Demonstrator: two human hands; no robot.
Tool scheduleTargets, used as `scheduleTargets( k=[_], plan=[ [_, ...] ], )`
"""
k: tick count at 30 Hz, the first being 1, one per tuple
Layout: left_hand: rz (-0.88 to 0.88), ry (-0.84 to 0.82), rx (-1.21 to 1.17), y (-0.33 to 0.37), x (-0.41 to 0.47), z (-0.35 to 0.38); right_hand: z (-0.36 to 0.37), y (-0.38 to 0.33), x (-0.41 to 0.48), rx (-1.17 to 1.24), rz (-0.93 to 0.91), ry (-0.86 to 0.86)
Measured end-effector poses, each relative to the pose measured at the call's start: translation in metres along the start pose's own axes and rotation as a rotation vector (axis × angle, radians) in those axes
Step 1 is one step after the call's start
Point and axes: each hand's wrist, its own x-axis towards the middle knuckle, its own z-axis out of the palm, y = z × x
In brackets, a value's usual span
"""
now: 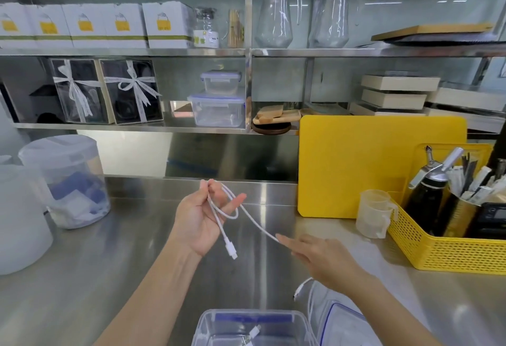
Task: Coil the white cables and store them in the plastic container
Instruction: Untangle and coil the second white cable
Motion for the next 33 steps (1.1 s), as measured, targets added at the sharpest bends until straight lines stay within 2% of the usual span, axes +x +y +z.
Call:
scheduleTargets(
  k=[3, 6, 9, 12, 16, 19, 24, 26, 28, 29, 30, 31, 33],
  plan=[
    [0.012, -0.004, 0.268, -0.004, 0.0, -0.004, -0.005, -0.002, -0.001, -0.018, -0.202, 0.195],
    [-0.079, -0.052, 0.472, -0.023, -0.004, -0.006, -0.03, -0.027, 0.004, 0.176, -0.339, 0.193],
    [-0.193, -0.147, 0.76, -0.045, -0.011, -0.005, -0.052, -0.046, 0.013, 0.294, -0.333, 0.291],
    [-0.285, -0.253, 0.856, -0.049, -0.018, -0.001, -0.059, -0.042, 0.024, 0.334, -0.198, 0.411],
    [-0.35, -0.3, 0.734, -0.032, -0.016, -0.005, -0.063, -0.011, 0.029, 0.707, 0.04, 0.395],
    [-0.422, -0.39, 0.564, -0.015, -0.016, -0.007, -0.058, 0.002, 0.029, 0.878, 0.127, 0.443],
    [-0.48, -0.757, -0.111, 0.005, -0.004, -0.006, -0.025, 0.005, 0.024, 1.09, 0.256, 0.507],
    [-0.337, -0.739, -0.18, 0.015, 0.0, -0.004, -0.014, 0.003, 0.017, 0.976, 0.254, 0.423],
    [-0.289, -0.685, -0.172, 0.022, 0.002, 0.0, -0.006, -0.001, 0.013, 0.592, 0.169, 0.18],
    [-0.271, -0.569, -0.111, 0.022, 0.002, 0.003, -0.007, -0.006, 0.013, 0.395, 0.122, 0.013],
    [-0.205, -0.383, 0.002, 0.021, 0.003, 0.003, -0.011, -0.014, 0.013, 0.236, 0.071, -0.138],
    [-0.111, -0.249, 0.143, 0.017, 0.002, 0.002, -0.017, -0.023, 0.014, 0.129, -0.002, -0.233],
    [-0.095, -0.186, 0.313, 0.009, -0.002, 0.002, -0.037, -0.046, 0.015, 0.057, -0.17, -0.282]
  ],
)
